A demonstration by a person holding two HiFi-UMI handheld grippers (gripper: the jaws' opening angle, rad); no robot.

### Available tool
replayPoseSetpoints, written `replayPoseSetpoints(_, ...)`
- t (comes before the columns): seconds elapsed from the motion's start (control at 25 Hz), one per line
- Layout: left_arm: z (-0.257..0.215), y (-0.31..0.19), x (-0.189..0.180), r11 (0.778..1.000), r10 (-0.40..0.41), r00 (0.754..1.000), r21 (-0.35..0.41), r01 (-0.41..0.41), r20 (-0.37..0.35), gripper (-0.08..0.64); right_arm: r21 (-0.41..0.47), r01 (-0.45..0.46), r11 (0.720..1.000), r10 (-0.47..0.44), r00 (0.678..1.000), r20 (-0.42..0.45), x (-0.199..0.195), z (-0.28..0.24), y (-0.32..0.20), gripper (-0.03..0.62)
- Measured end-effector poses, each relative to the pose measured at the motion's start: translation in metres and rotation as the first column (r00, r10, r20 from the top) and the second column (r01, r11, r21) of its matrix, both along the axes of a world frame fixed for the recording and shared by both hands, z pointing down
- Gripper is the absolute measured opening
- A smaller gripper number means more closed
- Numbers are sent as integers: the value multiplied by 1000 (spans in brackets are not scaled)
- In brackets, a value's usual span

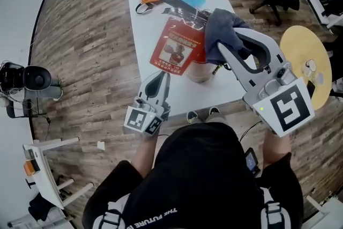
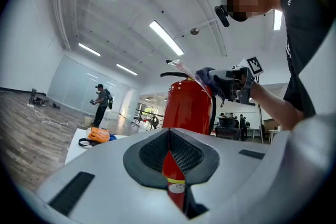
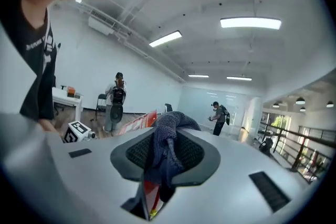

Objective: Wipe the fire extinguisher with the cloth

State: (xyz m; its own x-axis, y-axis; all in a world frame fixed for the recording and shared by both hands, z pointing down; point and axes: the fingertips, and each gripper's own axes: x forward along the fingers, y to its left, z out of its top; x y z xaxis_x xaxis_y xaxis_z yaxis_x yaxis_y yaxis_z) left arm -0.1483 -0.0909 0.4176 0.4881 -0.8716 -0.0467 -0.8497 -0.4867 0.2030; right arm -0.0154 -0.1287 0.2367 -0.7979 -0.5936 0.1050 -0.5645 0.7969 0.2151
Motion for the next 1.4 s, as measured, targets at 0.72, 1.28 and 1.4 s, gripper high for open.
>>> replayPoseSetpoints(0.72,-7,-24,42,993,-98,993,-60,102,65,21,-574,27,819,-208,945,-253,36,360,-18,94)
replayPoseSetpoints(1.28,-2,-19,51,984,-157,985,-72,162,74,22,-348,271,898,-236,962,138,48,232,-17,92)
replayPoseSetpoints(1.4,-3,-23,45,984,-169,983,-51,173,74,22,-218,291,932,-281,957,77,40,178,-22,92)
